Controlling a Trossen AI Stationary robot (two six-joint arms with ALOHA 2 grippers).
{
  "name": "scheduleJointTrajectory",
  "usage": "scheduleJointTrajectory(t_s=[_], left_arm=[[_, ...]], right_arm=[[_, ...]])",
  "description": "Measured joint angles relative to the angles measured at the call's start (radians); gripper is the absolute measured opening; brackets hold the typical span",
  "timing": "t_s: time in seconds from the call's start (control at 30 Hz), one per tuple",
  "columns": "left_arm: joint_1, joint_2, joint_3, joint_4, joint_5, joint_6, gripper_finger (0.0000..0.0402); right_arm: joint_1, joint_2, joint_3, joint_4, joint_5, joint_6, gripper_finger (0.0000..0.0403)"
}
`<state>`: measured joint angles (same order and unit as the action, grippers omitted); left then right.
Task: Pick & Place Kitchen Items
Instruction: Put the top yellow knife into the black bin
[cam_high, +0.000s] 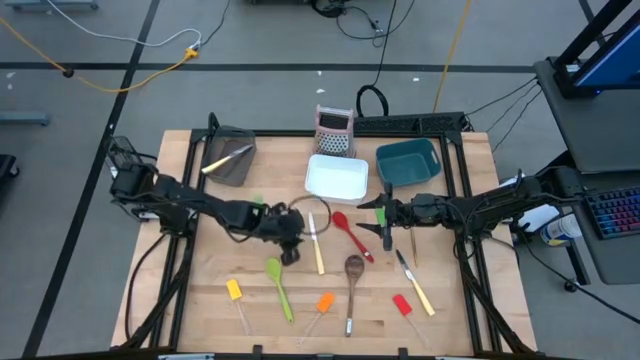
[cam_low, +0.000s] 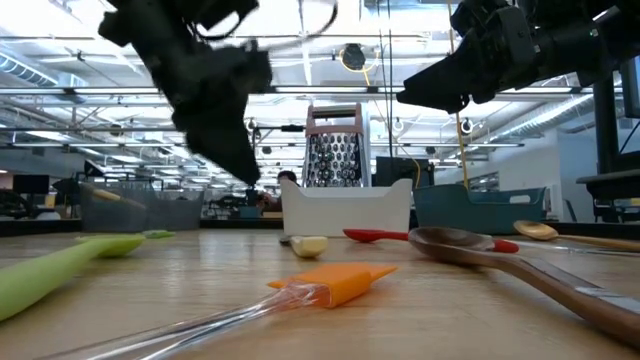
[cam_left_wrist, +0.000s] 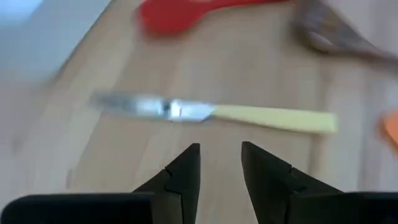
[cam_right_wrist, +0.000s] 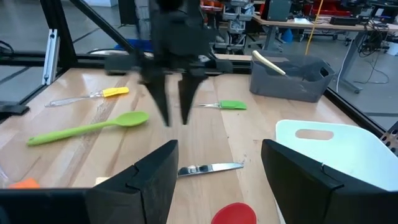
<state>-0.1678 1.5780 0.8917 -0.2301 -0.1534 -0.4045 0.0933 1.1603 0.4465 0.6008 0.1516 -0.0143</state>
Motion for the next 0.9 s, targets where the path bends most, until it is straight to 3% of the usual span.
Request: scheduleJointTrajectory(t_s=[0.2,0.37,0.57,0.77,0.9], left_arm=[[-0.027,0.01,0.001,0.12,-0.075,0.372,0.012],[-0.019,0.009,0.002,0.225,-0.016,0.598,0.012],[0.015,0.008,0.002,0.255,0.024,0.627,0.012],[0.041,0.008,0.002,0.256,0.14,0.604,0.012],[0.041,0.008,0.002,0.257,0.173,0.685,0.012]], right_arm=[[0.0,0.0,0.0,0.0,0.0,0.001,0.0224],[0.0,0.0,0.0,0.0,0.0,0.001,0.0224],[0.0,0.0,0.0,0.0,0.0,-0.006,0.0224],[0.0,0.0,0.0,0.0,0.0,0.015,0.0224],[0.0,0.0,0.0,0.0,0.0,0.04,0.0224]])
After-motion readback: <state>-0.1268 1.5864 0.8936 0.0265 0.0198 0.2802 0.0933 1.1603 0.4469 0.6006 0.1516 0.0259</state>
